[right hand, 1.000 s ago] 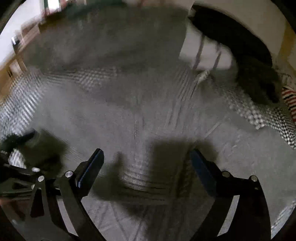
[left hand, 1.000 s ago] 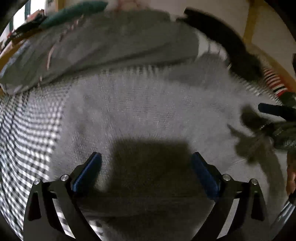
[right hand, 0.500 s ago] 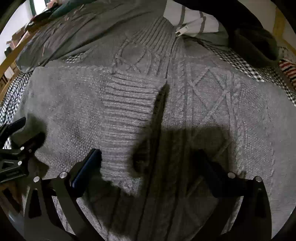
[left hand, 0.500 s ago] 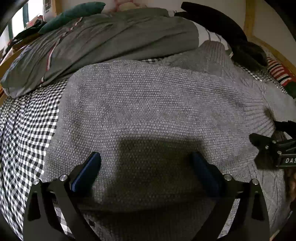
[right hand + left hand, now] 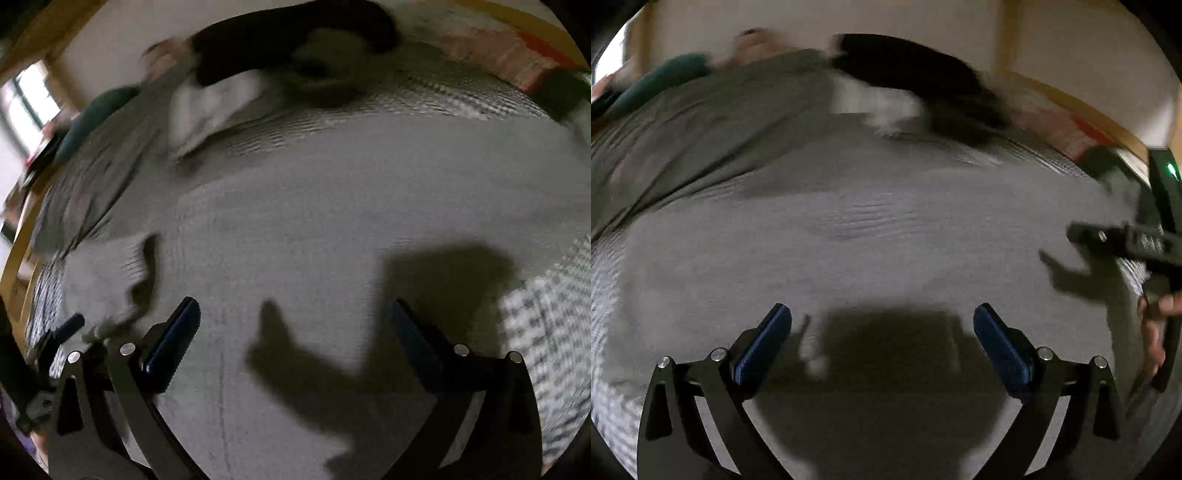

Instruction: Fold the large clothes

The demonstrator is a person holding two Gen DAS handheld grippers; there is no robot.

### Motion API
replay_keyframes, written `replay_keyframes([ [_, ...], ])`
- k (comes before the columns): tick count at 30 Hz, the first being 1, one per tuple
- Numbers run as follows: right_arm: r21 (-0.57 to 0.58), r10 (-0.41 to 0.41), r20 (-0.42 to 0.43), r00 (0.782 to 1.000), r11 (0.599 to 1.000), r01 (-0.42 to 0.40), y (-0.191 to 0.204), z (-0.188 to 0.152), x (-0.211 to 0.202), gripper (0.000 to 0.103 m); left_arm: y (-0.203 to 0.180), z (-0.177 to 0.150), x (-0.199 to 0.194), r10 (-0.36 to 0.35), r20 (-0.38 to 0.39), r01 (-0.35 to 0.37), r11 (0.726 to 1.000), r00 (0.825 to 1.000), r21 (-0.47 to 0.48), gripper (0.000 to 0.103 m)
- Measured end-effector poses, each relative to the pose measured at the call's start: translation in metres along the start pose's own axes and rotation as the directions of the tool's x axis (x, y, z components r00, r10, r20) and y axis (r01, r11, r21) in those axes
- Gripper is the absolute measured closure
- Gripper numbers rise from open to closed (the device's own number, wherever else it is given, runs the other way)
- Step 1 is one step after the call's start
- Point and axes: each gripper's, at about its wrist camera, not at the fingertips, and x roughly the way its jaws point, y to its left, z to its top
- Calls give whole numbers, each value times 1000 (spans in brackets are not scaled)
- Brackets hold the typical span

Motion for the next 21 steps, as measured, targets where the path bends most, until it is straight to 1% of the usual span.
replay_keyframes([
  [1,33,-10,5,1000,999,9,-26,3,-9,3,-24,4,9,-23,-7,23,999,1000,36,6],
  [2,49,6,5,1000,999,-6,-37,2,-14,3,-44,7,15,-36,-13,37,997,999,64,6],
  [3,64,48,-4,999,997,-47,-48,1,-17,3,-61,9,21,-44,-18,46,995,999,90,6],
  [4,74,2,-10,1000,997,-1,-64,1,-24,3,-84,11,28,-53,-25,56,991,998,123,6],
  [5,71,-40,0,999,997,39,-70,0,-30,3,-94,12,31,-60,-27,64,989,998,135,6],
  [6,66,-51,16,999,997,50,-82,-2,-38,3,-105,14,35,-70,-29,74,986,997,149,6],
  [8,90,-36,26,999,995,34,-109,1,-49,3,-131,19,43,-83,-28,87,980,996,179,6],
  [13,186,-39,70,997,982,25,-174,3,-73,3,-183,41,56,-136,-24,138,966,990,217,6],
  [14,199,-37,79,996,980,21,-180,2,-74,3,-197,44,59,-146,-21,147,962,989,229,6],
  [17,244,-36,108,993,970,9,-205,3,-78,3,-228,56,66,-179,-10,175,945,984,275,6],
  [19,267,-39,116,993,964,7,-216,5,-81,3,-251,60,72,-200,-7,192,928,980,320,6],
  [21,297,-34,131,991,955,-7,-238,8,-89,3,-270,63,78,-216,-6,204,911,976,359,6],
])
